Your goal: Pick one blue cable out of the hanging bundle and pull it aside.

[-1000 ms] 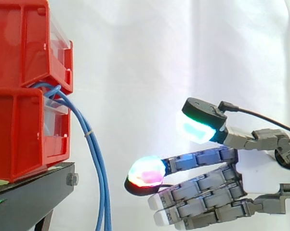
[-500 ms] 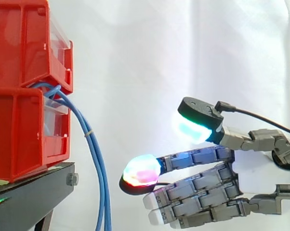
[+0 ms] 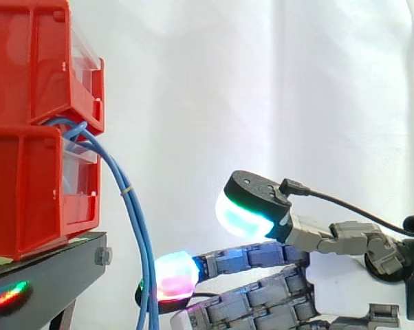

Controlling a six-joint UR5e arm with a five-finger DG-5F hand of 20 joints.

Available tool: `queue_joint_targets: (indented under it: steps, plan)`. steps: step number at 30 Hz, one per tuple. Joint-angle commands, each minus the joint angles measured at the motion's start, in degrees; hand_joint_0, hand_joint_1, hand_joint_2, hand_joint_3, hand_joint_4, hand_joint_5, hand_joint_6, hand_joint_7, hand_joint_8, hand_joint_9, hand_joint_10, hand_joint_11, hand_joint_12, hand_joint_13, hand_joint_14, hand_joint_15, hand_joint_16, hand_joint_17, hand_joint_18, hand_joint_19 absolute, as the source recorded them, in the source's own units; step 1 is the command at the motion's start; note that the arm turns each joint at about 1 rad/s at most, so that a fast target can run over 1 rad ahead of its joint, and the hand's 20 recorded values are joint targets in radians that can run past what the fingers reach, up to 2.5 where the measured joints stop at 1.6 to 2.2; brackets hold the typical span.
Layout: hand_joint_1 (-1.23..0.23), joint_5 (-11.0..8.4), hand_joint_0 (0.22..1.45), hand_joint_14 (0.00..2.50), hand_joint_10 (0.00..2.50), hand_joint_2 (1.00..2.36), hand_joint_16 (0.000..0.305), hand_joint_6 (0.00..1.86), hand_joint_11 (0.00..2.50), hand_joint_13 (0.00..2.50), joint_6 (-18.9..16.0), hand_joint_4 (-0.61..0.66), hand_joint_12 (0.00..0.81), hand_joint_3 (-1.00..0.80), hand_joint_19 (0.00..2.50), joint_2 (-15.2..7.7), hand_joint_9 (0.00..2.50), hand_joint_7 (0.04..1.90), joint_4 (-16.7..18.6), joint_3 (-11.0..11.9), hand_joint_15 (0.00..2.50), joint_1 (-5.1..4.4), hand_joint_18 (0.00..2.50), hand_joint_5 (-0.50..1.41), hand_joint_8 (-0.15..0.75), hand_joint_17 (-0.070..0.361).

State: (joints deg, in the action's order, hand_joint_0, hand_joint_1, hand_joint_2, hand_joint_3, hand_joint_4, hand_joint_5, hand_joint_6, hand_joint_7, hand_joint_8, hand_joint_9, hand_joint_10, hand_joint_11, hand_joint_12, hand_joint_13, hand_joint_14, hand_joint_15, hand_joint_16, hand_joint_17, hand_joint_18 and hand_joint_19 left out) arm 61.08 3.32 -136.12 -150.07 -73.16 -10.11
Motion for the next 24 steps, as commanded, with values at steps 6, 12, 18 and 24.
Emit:
queue_joint_targets:
  steps: [6, 12, 18, 24]
  plan:
    - [-0.61, 0.36, 0.51, 0.01, 0.01, 1.0, 0.031, 0.5, 0.17, 0.55, 1.2, 0.23, 0.291, -0.49, 0.05, -0.1, 0.65, 0.68, 0.5, 0.7, 0.16, -0.61, 0.24, -0.2, 0.268, 0.069]
    - [-0.61, 2.03, 0.51, 0.01, 0.01, 1.0, 0.031, 0.5, 0.18, 0.59, 4.7, 0.24, 0.295, -0.49, 0.07, -0.1, 0.67, 0.7, -0.2, 4.2, 0.18, -0.7, 0.26, -0.19, 0.268, 0.071]
    - [-0.61, 1.94, 0.51, 0.01, 0.01, 1.0, 0.032, 0.5, 0.19, 0.6, 5.5, 0.26, 0.296, -0.49, 0.07, -0.1, 0.68, 0.72, 0.9, 4.3, 0.18, -0.7, 0.27, -0.18, 0.274, 0.071]
    - [-0.61, 1.59, 0.52, 0.01, 0.01, 1.0, 0.032, 0.5, 0.2, 0.65, 5.9, 0.28, 0.3, -0.49, 0.09, -0.3, 0.72, 0.74, 1.3, 4.3, 0.21, -1.58, 0.3, -0.16, 0.275, 0.072]
